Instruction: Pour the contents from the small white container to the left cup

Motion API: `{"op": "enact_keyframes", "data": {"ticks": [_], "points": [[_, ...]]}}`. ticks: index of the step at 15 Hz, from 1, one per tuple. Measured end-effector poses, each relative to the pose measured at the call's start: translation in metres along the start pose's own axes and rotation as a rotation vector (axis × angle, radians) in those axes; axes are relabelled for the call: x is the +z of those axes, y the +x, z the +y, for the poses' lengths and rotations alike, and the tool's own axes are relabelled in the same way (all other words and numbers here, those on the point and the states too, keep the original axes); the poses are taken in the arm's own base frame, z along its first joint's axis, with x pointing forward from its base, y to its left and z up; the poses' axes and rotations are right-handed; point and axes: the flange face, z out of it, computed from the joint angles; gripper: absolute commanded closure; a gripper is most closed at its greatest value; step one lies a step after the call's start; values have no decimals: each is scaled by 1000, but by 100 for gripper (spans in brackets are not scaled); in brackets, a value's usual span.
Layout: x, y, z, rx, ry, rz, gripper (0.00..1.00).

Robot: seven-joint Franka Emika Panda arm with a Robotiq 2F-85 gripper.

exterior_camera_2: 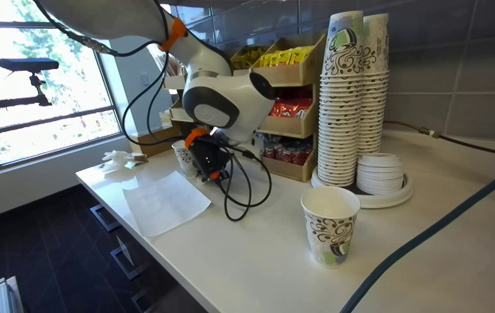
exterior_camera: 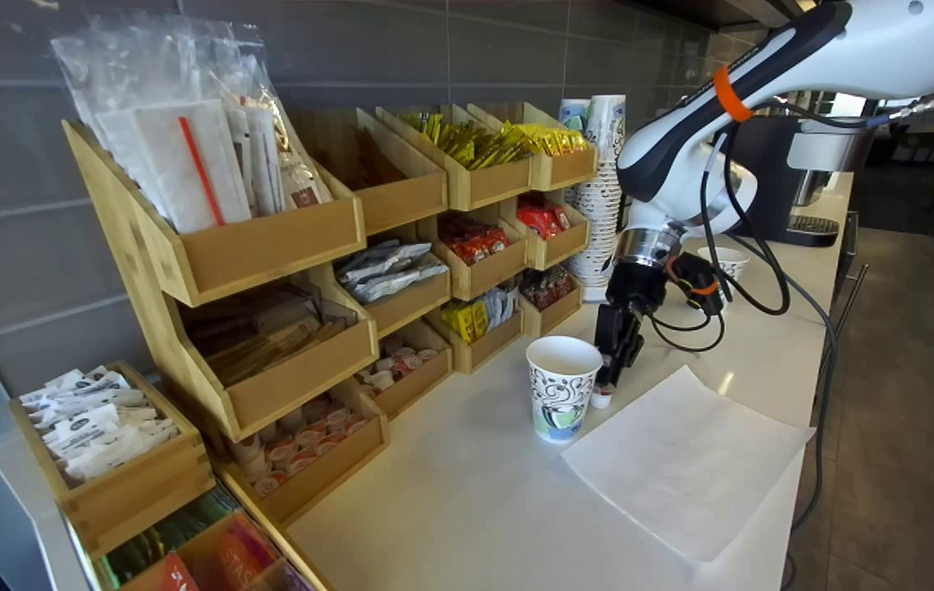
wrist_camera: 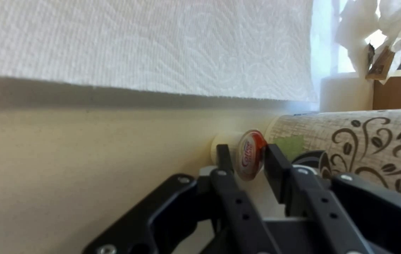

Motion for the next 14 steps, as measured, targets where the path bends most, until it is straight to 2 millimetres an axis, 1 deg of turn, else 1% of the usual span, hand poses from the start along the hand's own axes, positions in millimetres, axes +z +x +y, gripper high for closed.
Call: {"op": "enact_keyframes", "data": {"ticks": [1,3,6,7,10,12,14], "points": [[0,1,1,0,0,-1,77],[1,2,2,1,0,-1,81],[1,2,3,2,1,0,85],[0,2,3,3,1,1,84],[-2,3,4,3,1,4,87],[-3,3,4,4,2,5,92],[-5,4,5,5,5,5,100]]}}
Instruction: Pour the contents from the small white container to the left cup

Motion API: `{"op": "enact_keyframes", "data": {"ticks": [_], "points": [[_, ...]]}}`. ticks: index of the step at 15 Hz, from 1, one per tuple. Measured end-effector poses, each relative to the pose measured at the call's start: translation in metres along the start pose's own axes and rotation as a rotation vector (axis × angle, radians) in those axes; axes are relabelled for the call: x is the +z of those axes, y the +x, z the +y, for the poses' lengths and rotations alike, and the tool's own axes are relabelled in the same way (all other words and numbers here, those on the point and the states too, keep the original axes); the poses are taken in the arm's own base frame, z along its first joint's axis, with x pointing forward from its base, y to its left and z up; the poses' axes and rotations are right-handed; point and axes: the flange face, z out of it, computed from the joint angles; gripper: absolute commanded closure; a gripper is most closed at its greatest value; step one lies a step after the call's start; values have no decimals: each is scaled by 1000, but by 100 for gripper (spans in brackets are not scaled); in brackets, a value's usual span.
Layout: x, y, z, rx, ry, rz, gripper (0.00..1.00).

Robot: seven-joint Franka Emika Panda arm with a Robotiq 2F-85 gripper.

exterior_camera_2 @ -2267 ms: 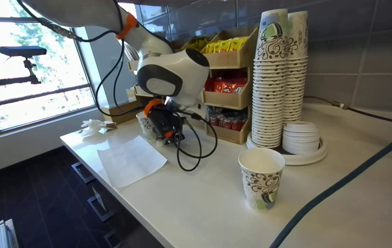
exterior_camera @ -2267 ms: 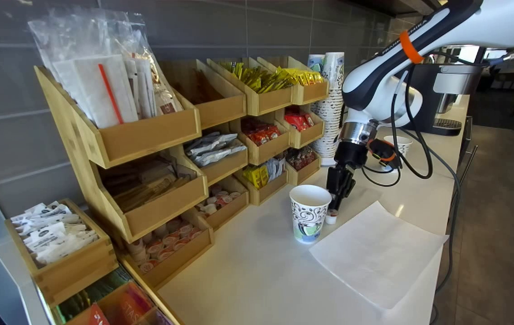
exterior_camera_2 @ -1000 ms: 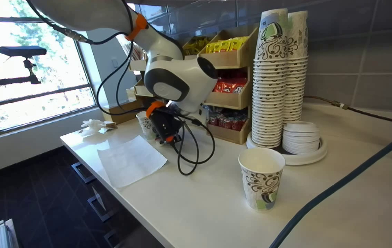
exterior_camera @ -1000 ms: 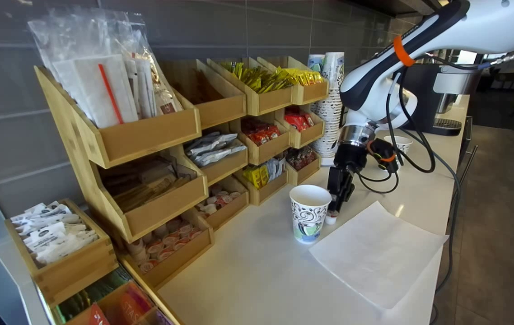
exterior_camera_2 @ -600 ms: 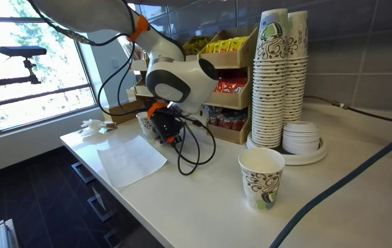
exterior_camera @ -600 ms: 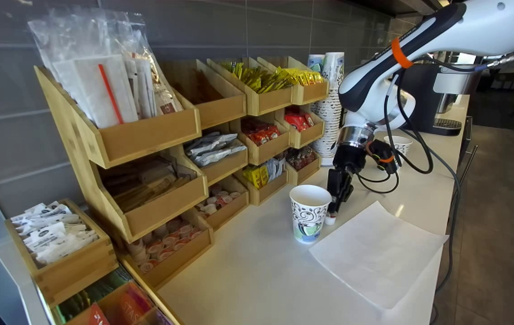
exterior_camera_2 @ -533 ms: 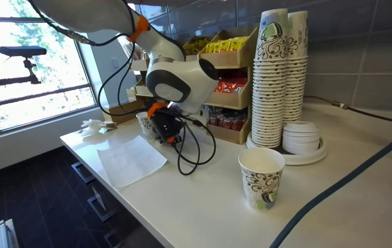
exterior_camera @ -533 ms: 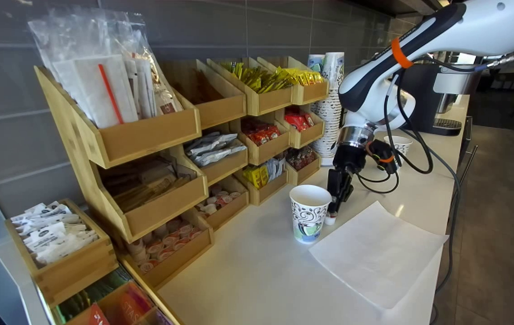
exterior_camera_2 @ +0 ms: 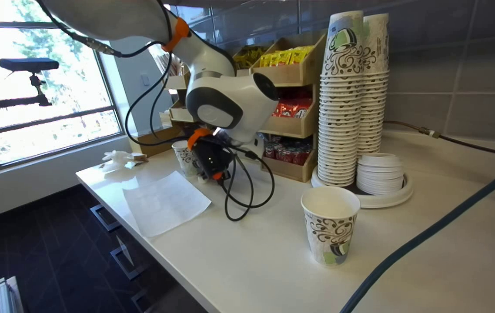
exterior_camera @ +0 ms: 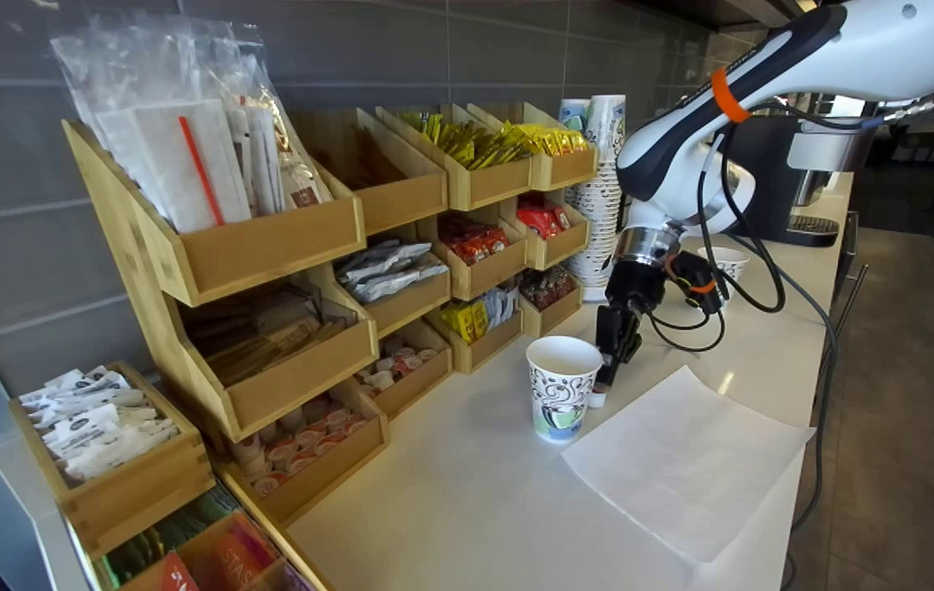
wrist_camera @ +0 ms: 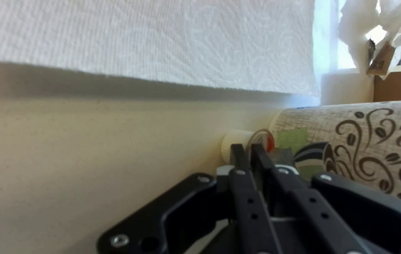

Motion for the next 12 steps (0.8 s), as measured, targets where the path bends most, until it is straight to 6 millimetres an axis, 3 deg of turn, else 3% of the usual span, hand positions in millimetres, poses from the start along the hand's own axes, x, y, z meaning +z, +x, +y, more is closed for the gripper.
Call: {"op": "enact_keyframes", "data": {"ticks": [11,12], "points": [[-5,0,0,1,16,-5,99],[-6,0,0,1,16,-4,74]]}}
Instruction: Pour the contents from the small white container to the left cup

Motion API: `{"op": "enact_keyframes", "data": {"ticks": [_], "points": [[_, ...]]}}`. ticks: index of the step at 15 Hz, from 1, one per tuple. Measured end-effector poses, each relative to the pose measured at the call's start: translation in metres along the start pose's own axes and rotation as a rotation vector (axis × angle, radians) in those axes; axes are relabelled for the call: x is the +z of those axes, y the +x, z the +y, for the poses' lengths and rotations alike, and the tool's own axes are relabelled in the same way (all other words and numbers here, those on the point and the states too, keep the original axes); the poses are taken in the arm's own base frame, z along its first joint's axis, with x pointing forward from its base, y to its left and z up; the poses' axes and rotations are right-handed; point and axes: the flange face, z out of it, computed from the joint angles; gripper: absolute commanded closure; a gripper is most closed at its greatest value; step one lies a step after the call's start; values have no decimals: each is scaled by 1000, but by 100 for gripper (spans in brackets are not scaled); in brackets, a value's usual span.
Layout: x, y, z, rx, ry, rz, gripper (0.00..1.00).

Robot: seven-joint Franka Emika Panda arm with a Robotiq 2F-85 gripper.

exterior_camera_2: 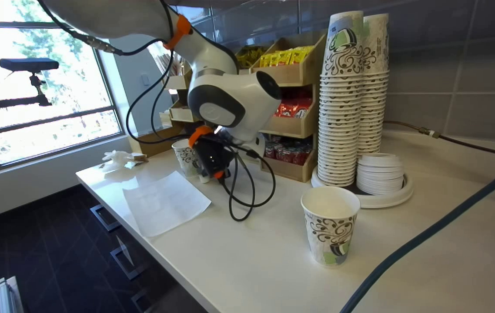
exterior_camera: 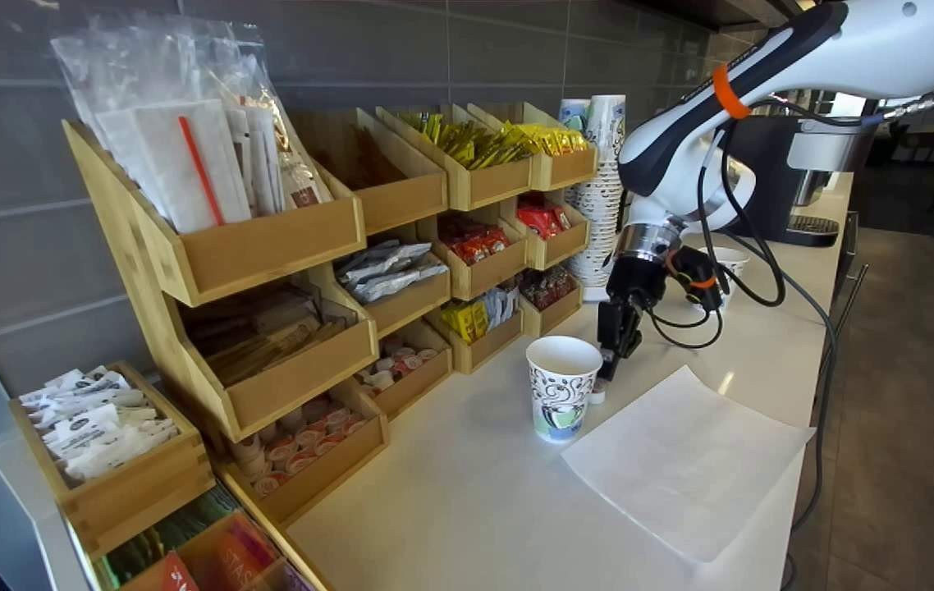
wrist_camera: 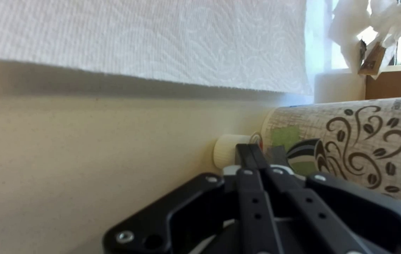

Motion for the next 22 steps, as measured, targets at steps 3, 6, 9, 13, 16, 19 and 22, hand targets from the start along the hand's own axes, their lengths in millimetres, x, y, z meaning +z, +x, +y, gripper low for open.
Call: {"op": "enact_keyframes", "data": {"ticks": [3,6,9,13,16,19,22], "points": [[-2,0,2,4,0,3,60],[-1,-1,5,9,0,2,40],[1,-1,7,11,2,-2,19],[6,1,6,7,6,-12,35],[10,4,4,1,12,-23,53],[13,5,3,-3,17,-32,60],[15,6,4,-4,22,-40,66]]}}
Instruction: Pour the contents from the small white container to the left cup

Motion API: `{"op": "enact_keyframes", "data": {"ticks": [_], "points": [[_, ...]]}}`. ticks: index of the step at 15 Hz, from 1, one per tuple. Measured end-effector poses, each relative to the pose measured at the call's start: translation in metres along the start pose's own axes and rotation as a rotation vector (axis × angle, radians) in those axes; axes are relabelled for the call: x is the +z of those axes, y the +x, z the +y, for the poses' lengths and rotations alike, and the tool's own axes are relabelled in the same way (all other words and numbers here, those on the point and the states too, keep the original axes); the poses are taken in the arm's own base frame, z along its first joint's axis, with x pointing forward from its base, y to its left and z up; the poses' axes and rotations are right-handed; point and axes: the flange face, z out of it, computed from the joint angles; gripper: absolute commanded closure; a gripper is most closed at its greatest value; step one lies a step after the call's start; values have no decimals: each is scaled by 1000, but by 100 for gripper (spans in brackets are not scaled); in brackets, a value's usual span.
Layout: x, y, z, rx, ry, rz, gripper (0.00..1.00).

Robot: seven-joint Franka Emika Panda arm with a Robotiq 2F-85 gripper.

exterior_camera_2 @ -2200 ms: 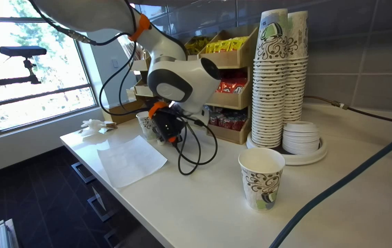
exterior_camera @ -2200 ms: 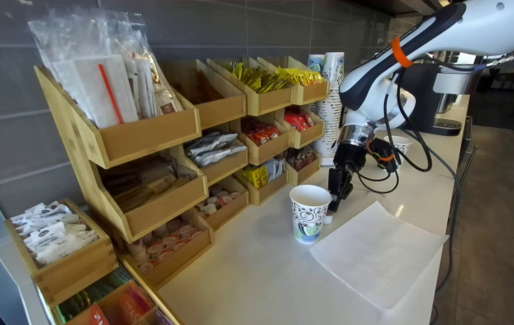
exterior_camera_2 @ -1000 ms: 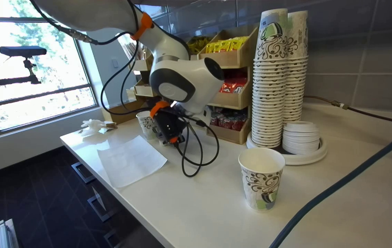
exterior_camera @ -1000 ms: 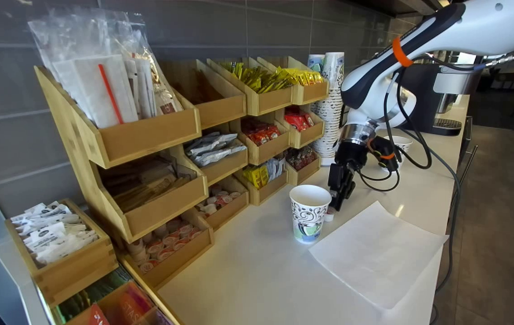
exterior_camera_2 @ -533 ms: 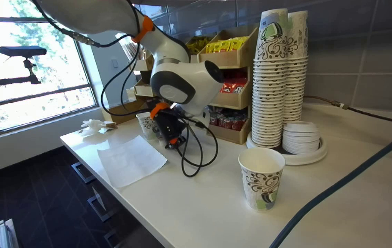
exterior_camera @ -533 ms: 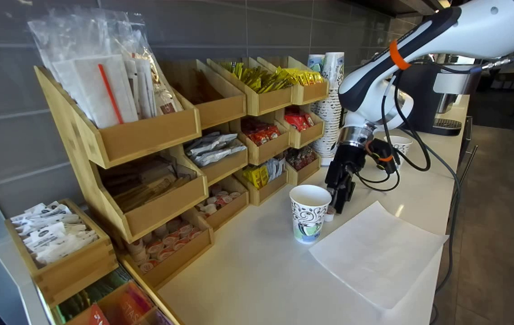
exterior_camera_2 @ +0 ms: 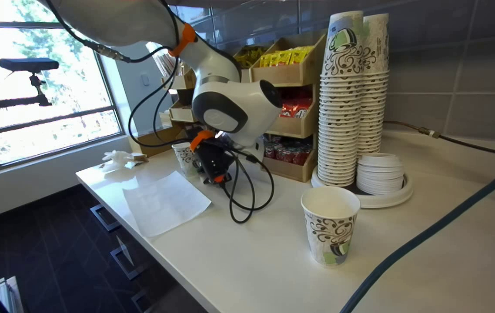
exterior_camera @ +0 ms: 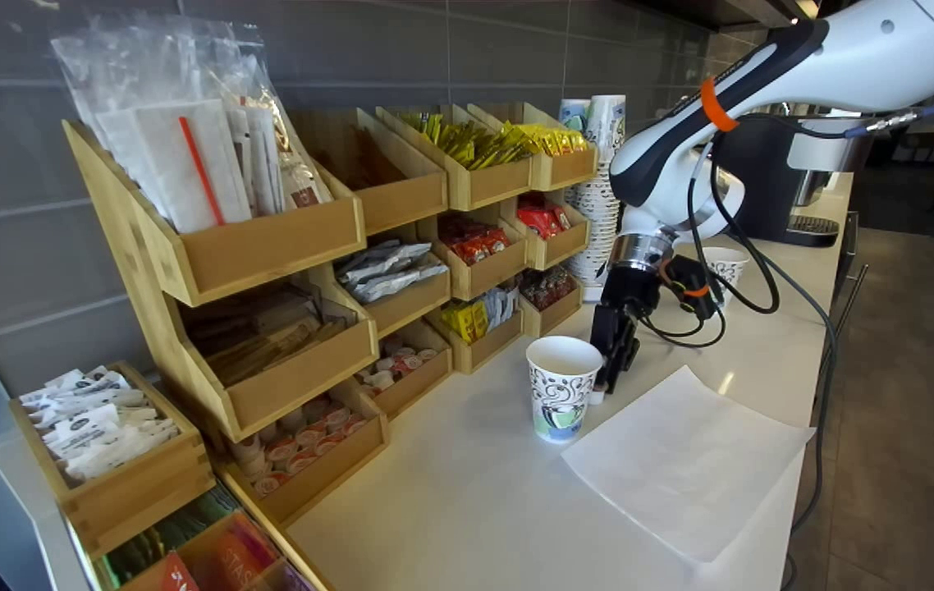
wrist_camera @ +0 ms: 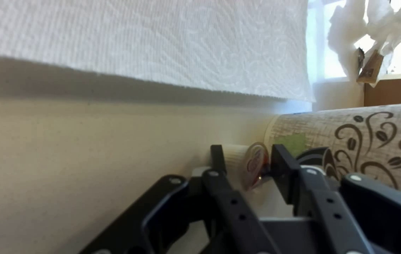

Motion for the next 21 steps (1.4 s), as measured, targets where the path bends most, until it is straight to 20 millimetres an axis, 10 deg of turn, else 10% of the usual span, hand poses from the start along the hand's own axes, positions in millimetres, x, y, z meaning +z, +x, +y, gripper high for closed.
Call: {"op": "enact_keyframes", "data": {"ticks": [6,21], "points": [[1,2,0,-4,5,-6,99],[-18,3,5,-15,39,14,99]]}}
